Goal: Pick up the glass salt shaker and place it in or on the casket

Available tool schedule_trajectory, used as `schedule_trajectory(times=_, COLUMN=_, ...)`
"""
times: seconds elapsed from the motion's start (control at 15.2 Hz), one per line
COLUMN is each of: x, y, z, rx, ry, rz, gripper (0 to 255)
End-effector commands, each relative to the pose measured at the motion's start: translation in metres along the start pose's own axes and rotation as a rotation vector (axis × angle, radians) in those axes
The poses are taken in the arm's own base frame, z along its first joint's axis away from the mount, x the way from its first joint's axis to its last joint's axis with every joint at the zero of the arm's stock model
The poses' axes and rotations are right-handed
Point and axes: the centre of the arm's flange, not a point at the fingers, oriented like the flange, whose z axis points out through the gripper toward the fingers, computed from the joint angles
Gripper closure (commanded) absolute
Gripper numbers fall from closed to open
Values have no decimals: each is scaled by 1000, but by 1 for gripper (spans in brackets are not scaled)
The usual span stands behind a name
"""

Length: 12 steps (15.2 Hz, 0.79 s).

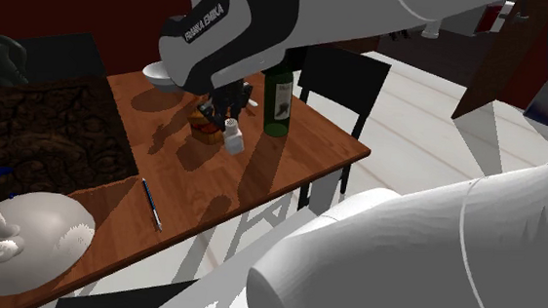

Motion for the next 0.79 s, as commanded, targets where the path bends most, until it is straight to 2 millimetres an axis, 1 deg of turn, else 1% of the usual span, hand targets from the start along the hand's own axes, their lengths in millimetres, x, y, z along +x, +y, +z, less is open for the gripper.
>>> schedule_trajectory(times=0.0, x=3, y=2, z=-11, rx=0, ry=0, rz=0, gripper=255)
schedule_trajectory(times=0.73, x=16, y=11, z=-66, rx=0, ry=0, rz=0, gripper=255)
